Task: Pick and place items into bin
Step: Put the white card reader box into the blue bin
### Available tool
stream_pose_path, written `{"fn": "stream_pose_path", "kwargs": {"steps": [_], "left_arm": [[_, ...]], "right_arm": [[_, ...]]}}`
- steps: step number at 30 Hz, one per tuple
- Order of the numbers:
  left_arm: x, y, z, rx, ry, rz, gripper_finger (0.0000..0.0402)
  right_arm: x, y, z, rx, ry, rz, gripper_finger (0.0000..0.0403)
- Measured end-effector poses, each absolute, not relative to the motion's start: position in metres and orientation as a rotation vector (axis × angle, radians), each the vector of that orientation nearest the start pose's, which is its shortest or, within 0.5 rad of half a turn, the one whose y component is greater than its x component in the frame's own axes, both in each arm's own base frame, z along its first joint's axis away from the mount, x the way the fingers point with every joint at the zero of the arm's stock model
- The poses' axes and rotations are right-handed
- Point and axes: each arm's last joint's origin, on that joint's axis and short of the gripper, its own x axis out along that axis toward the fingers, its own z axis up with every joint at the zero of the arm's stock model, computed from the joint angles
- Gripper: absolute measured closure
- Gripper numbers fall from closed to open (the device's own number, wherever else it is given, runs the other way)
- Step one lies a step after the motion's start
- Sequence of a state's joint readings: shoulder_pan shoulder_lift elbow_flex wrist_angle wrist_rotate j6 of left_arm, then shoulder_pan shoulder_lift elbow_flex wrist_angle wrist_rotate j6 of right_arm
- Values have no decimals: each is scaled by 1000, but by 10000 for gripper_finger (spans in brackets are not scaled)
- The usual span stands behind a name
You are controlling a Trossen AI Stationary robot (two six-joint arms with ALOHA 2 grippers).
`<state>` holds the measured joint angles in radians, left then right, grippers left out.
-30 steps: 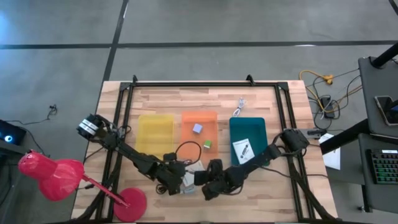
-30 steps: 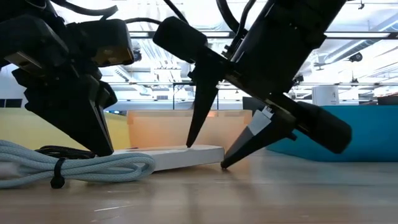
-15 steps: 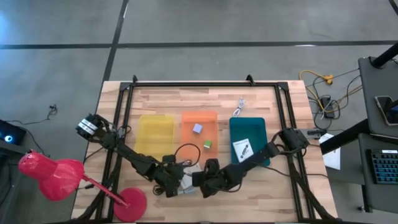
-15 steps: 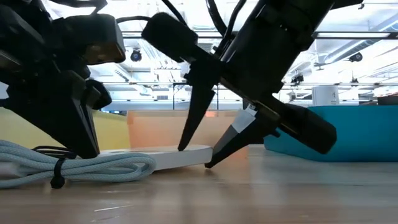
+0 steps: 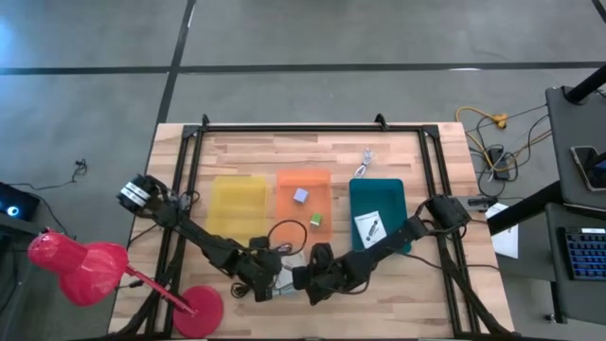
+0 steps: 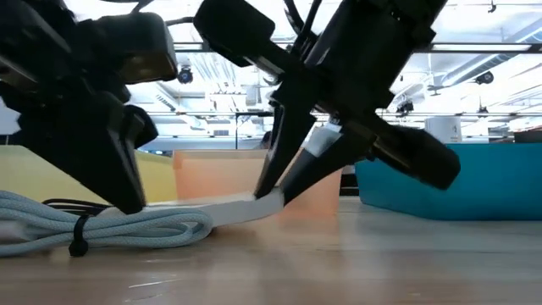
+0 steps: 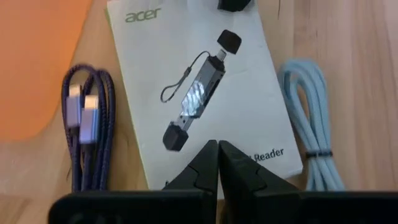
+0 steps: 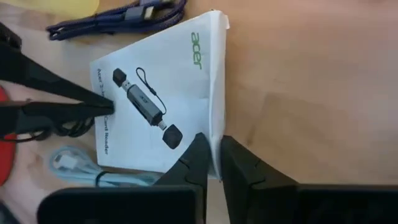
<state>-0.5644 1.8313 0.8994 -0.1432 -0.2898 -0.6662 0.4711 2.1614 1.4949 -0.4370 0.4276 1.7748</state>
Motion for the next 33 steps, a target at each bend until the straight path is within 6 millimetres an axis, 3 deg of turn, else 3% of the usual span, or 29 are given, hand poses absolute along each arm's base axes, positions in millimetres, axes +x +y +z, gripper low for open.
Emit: {"fn": "stream_pose_path", "kwargs": {"steps": [8,13,19,22,24,29,33], "left_arm": [[287,-171,143,-207,907,65,402],[286,-171,172,-221,832,37,402],[280,-167,210,-215,710,17,402],[276,-164,225,-232,652,28,402],[273,-162,233,-243,630,21,402],[269,-160,243,-241,599,1,402],[266,-160,245,-250,603,-22,402]], "right_arm": [[386,206,158,1088,729,-791,394],[373,224,190,1050,755,-827,395],[341,237,239,939,718,-1034,395],[318,237,267,875,677,-1166,395],[318,238,276,902,672,-1142,395],[313,220,275,877,665,-1189,393],[309,203,275,833,778,-1189,392]]}}
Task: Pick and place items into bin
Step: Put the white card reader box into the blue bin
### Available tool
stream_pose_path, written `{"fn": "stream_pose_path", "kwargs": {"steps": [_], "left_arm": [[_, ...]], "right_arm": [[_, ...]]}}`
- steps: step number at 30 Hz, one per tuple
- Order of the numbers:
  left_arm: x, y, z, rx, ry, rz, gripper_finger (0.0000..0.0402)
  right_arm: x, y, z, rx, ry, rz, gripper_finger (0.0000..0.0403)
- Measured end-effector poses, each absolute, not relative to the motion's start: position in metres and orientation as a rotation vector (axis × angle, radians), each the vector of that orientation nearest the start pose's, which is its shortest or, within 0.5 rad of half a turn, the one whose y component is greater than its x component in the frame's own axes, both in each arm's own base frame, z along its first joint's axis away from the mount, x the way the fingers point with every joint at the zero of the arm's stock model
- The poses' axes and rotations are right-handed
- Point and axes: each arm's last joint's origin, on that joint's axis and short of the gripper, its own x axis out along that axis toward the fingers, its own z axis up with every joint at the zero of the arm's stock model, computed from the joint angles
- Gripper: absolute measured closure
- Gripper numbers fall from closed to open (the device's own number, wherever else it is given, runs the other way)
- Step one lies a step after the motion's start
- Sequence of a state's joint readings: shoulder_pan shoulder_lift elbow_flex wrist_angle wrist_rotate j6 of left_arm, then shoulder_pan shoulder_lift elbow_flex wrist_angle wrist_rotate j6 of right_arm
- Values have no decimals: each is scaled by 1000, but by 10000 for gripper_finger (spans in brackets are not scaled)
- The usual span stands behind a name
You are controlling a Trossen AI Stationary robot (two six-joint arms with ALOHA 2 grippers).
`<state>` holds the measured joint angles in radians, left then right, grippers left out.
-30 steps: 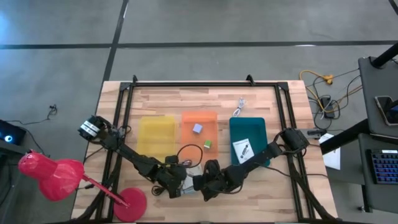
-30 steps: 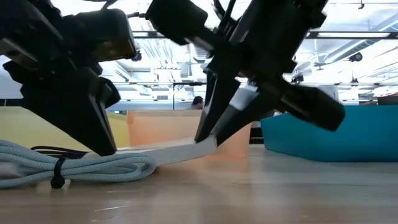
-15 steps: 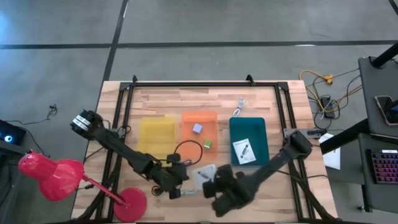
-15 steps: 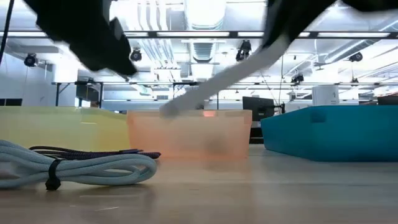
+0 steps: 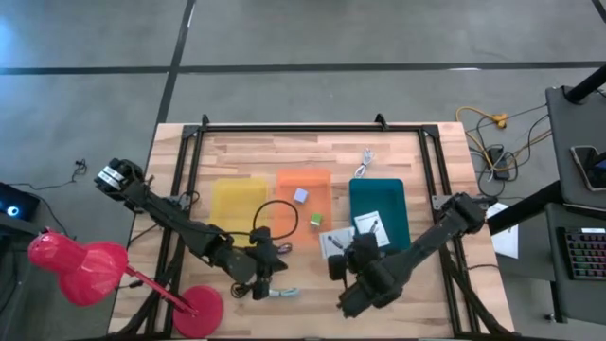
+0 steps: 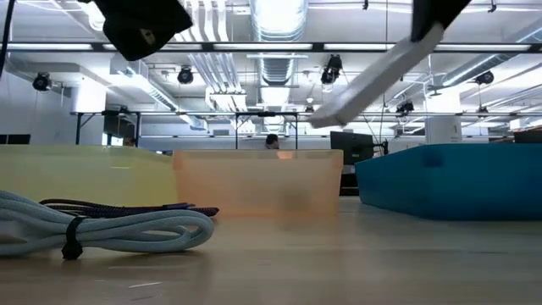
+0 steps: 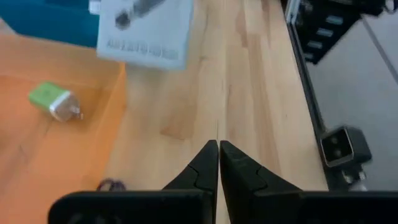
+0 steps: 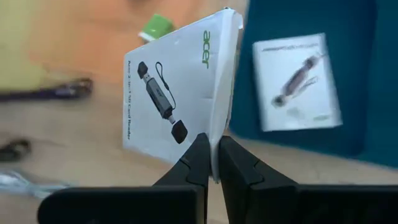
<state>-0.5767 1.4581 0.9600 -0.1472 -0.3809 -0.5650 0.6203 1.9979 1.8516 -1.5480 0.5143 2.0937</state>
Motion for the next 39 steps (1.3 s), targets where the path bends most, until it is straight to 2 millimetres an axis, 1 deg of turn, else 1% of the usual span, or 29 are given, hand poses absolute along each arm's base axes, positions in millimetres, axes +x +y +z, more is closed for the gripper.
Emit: {"fn": "stream_pose_path", "kwargs": {"steps": [2,4,5,7,9,12,15,17,20,25,31,35,39], "left_arm": [[265,-161,245,-260,613,-54,402],[263,-161,245,-262,629,-77,402],[263,-162,245,-264,631,-85,402],[262,-162,246,-267,632,-95,402],[262,-162,246,-269,628,-97,402],[261,-162,247,-270,626,-98,402],[261,-162,247,-270,626,-97,402],[260,-161,246,-268,630,-96,402],[260,-161,243,-269,639,-96,402],[259,-161,242,-271,646,-104,402],[258,-160,240,-268,653,-102,402],[259,-160,240,-269,651,-102,402],[259,-161,241,-273,645,-104,402]], "right_arm": [[305,193,287,829,824,-1124,392],[300,182,304,869,785,-1042,392],[294,175,311,874,759,-1033,392],[281,161,324,906,711,-1013,392],[263,147,335,941,682,-1004,391],[236,125,342,1003,647,-999,391],[212,105,333,1055,652,-1045,391],[198,96,321,1084,729,-1075,391],[184,90,302,1111,864,-1112,390],[168,81,281,1149,865,-1187,390],[163,71,257,1182,869,-1254,390],[167,64,240,1234,862,-1260,390],[171,54,228,1281,830,-1275,390]]}}
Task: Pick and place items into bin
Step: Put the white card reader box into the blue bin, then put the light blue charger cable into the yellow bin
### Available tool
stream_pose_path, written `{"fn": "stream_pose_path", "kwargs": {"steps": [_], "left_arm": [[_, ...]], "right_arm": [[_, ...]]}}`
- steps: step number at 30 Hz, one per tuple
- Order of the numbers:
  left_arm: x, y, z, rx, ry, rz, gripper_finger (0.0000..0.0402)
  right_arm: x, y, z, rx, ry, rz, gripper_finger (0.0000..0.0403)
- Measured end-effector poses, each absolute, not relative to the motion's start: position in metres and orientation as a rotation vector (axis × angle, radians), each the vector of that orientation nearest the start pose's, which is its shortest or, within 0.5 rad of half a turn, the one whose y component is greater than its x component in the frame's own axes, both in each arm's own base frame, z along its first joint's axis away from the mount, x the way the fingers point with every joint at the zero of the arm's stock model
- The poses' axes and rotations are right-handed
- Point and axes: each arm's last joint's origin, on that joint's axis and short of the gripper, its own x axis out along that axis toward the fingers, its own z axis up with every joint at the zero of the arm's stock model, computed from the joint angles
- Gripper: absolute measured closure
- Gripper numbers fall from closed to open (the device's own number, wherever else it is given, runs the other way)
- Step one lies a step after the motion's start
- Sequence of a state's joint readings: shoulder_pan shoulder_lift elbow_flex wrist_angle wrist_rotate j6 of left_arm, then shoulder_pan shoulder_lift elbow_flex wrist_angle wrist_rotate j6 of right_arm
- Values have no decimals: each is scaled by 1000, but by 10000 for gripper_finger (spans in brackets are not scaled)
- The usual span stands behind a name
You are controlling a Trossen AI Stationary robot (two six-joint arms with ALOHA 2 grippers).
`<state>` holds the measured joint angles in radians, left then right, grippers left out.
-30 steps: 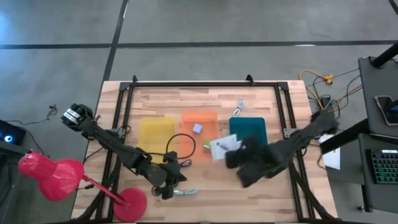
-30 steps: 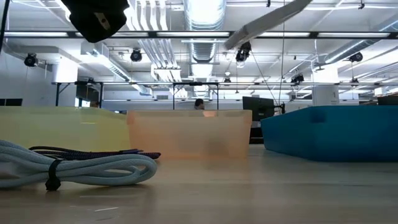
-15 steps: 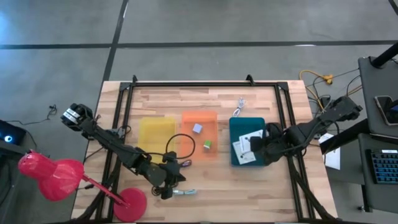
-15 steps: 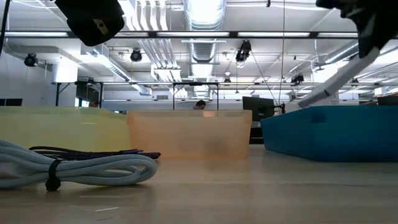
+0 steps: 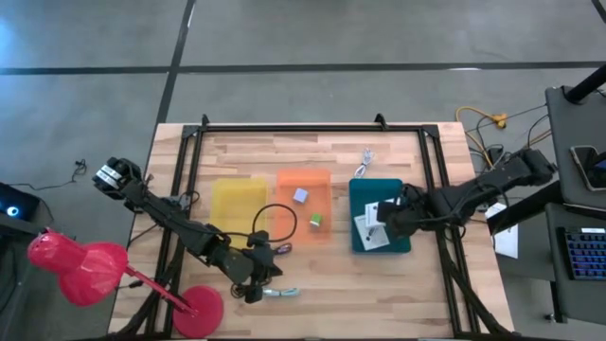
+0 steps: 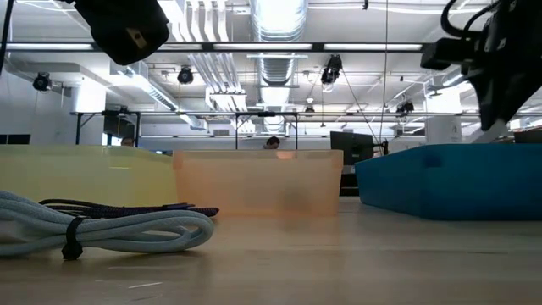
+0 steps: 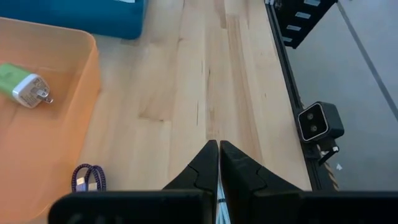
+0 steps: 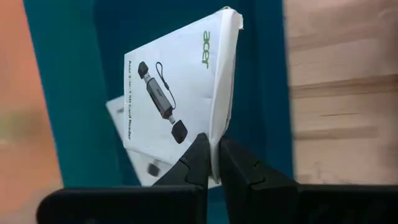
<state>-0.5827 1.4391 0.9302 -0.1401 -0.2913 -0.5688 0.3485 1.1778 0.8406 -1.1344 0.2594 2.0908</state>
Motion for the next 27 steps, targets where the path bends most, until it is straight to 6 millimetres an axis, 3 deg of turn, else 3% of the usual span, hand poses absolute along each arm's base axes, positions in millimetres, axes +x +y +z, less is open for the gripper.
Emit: {"fn": "stream_pose_path", "kwargs": {"steps": [6,16,22,27], "left_arm": [[259,-161,241,-276,643,-105,402],[259,-161,242,-305,641,-99,402],[256,-161,245,-289,659,-149,402],[238,-149,239,-163,837,-62,402]], "right_arm": [[180,45,221,1312,860,-1193,374],[188,53,227,1224,1055,-1054,231],[215,84,245,1011,1129,-789,210],[254,137,246,728,1235,-567,223]]}}
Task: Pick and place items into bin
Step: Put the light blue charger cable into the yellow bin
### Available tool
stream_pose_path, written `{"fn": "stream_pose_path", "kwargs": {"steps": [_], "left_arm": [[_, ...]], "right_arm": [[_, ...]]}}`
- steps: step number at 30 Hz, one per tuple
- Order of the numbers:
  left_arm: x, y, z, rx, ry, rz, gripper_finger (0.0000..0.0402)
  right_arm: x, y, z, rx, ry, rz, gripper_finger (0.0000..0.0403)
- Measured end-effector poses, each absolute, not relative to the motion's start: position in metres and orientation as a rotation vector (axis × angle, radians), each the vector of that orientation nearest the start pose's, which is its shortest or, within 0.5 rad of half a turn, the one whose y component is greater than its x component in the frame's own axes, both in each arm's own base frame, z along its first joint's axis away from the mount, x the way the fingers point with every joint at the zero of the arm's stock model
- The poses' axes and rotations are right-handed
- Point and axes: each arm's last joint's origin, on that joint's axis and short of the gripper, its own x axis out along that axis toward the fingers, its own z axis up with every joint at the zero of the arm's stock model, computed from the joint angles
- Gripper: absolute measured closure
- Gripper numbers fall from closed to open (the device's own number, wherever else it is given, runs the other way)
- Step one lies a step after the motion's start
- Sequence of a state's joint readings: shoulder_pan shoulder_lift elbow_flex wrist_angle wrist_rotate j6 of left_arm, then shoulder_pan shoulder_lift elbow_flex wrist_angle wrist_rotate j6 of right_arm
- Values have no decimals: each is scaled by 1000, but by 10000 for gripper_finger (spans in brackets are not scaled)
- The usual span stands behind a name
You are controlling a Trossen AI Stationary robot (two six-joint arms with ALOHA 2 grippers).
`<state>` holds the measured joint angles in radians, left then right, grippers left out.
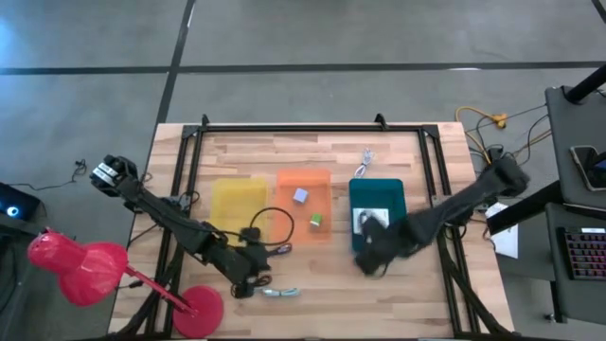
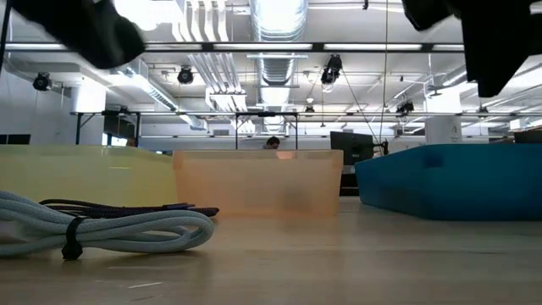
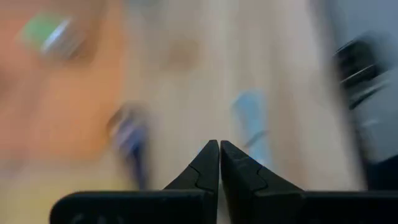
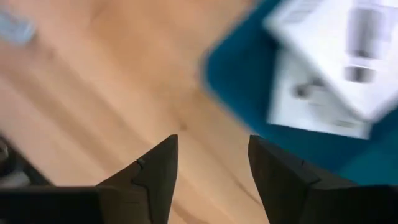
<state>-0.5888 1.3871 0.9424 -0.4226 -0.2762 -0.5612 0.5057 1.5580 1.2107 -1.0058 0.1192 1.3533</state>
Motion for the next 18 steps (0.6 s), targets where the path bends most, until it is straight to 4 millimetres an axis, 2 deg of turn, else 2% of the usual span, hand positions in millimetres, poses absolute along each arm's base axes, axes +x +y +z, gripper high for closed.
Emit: {"fn": "stream_pose_path", "kwargs": {"steps": [3,5,10,13,15,18], "left_arm": [[219,-135,236,-171,962,112,402],[212,-129,235,-177,997,167,402],[210,-119,237,-205,1005,213,402],[202,-108,236,-216,1070,306,402],[198,-108,239,-184,1081,267,402],[193,-124,246,-109,1058,65,402]], "right_arm": [[278,169,239,628,1269,-512,228],[293,186,233,601,1279,-490,231],[331,218,221,610,1275,-426,243],[358,237,221,626,1207,-287,256],[373,247,222,561,1178,-198,263],[390,258,222,417,1169,-102,270]]}}
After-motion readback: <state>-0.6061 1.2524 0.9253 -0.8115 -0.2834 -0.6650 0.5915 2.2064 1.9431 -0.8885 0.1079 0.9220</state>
